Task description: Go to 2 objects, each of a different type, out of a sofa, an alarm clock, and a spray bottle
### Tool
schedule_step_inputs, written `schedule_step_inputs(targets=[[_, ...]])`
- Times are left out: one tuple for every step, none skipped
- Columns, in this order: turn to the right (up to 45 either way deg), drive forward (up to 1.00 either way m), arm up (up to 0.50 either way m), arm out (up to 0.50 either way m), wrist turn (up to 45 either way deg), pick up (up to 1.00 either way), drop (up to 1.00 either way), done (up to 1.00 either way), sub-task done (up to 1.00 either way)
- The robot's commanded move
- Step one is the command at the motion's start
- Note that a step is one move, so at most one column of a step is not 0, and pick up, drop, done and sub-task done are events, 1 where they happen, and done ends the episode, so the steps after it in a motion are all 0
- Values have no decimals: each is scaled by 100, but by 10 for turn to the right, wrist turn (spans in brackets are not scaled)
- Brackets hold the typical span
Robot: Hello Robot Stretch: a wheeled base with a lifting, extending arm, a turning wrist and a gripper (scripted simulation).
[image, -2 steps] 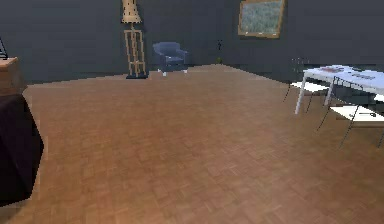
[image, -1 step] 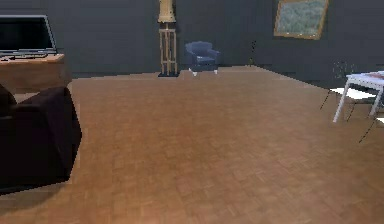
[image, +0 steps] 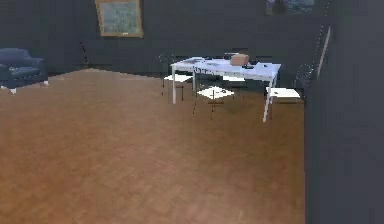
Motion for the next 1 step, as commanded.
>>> schedule_step_inputs(targets=[[-450, 0, 0, 0, 0, 0, 0, 0, 0]])
